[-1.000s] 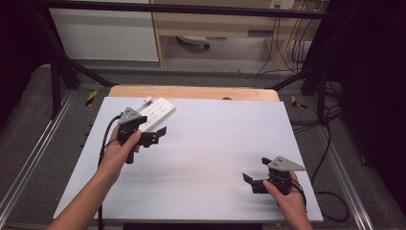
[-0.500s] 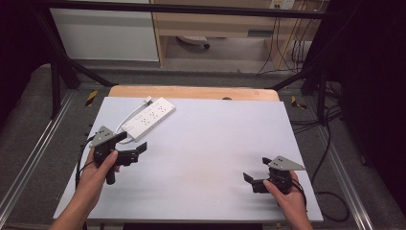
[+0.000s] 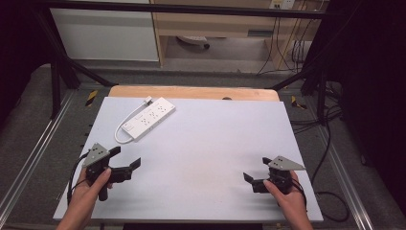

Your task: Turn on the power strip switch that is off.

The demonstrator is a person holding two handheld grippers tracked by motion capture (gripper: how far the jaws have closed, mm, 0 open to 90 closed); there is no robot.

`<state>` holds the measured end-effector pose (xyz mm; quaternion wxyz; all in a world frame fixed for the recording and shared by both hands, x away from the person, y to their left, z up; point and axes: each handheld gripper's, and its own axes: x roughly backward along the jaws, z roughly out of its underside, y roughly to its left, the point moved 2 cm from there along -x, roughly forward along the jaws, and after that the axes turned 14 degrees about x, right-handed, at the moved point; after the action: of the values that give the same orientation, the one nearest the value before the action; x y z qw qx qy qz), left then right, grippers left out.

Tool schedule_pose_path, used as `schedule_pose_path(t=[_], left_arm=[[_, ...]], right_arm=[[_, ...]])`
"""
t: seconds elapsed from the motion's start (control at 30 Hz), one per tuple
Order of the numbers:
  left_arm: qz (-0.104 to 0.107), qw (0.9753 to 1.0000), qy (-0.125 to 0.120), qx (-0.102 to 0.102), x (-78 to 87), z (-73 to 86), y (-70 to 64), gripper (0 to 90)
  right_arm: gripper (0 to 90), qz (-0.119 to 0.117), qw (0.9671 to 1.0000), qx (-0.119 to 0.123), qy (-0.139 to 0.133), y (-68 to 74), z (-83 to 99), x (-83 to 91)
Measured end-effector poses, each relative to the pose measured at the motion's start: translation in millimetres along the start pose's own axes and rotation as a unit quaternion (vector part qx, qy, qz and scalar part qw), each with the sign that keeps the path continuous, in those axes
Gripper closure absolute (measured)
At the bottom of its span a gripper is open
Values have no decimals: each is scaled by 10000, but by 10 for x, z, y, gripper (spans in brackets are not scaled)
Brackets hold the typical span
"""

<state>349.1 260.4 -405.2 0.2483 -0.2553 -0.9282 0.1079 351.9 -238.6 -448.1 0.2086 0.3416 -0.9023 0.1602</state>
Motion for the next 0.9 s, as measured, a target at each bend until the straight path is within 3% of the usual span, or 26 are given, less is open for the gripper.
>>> schedule_pose_path(t=[0.33,0.9], left_arm=[[-33,9999,150,14,41,228,57,84],[-129,9988,429,-207,52,477,175,84]], right_arm=[[30,12,10000,10,5,-3,1,1],[30,23,10000,7,40,-8,9,-3]])
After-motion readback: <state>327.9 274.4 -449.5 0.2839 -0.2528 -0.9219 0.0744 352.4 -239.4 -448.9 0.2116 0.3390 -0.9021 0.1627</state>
